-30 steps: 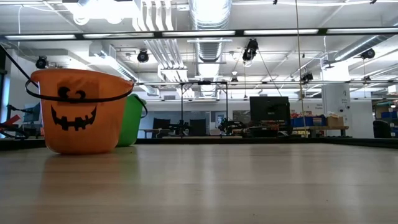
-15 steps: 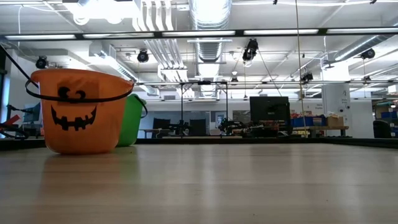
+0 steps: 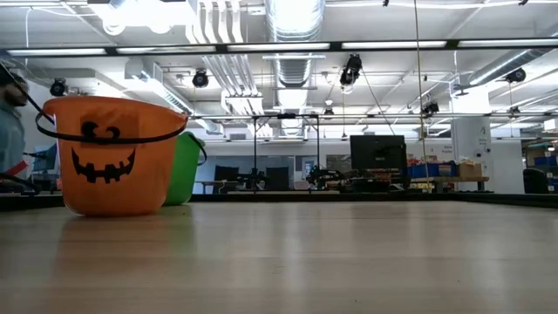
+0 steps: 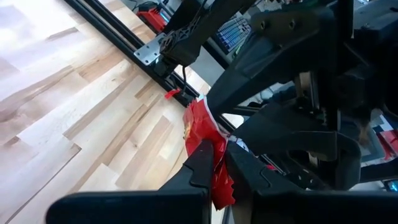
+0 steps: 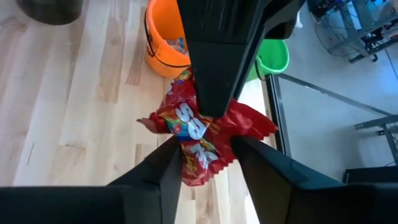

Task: Organize candy in baskets
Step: Put the red candy into the black bucket

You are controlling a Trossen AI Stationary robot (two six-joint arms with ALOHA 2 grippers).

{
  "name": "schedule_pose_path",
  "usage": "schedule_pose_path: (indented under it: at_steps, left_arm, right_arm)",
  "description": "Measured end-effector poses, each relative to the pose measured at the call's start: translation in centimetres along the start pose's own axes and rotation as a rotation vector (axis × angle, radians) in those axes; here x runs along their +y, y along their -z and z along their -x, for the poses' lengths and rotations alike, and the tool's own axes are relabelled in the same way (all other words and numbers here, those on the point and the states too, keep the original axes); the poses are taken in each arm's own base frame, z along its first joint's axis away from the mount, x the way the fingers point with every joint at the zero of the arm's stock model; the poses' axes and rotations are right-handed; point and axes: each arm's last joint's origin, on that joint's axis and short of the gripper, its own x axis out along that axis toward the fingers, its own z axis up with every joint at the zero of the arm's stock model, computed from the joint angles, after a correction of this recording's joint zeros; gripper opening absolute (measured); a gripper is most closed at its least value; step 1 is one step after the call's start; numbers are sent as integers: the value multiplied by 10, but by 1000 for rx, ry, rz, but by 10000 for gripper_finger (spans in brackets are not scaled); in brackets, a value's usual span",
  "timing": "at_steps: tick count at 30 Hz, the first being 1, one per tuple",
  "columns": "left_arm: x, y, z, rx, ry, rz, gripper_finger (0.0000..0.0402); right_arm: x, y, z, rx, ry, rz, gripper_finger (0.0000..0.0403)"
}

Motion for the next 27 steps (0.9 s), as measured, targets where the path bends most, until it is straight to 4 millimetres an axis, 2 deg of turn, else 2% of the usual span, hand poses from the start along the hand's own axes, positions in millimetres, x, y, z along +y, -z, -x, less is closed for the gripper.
schedule_pose_path:
  at_steps: [8, 17, 27]
  left_arm:
    - [3, -1, 5, 16, -19, -6, 3]
    - [9, -10, 17, 17, -55, -21, 3]
    - [27, -10, 53, 101, -248, -17, 3]
  right_arm:
    - [-1, 1, 0, 11, 3, 6, 182]
    - [0, 4, 0, 34, -10, -1, 189]
    - [2, 14, 1, 140, -75, -98, 189]
